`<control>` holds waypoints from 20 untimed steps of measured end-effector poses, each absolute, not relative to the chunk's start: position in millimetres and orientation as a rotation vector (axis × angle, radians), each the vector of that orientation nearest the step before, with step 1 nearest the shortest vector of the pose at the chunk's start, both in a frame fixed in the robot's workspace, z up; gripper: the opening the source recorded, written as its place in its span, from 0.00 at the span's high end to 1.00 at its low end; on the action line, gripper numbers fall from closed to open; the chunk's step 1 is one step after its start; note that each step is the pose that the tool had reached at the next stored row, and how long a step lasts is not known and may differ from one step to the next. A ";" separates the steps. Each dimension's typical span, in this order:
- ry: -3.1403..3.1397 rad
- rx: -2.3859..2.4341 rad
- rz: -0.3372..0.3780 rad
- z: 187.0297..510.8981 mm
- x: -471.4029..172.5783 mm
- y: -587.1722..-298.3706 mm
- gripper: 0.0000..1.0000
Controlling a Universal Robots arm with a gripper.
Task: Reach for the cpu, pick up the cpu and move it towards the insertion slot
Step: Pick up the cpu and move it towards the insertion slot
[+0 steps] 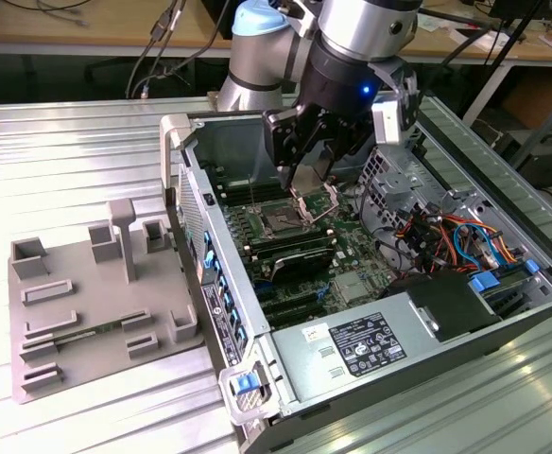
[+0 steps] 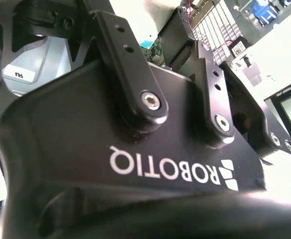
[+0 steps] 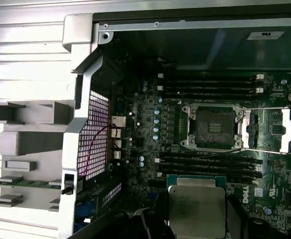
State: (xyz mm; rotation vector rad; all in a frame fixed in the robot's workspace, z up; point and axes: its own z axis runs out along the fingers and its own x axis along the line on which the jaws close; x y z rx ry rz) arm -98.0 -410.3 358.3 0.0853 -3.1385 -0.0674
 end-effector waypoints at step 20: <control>-3.139 0.085 -0.077 350.4 -84.7 -409.7 0.45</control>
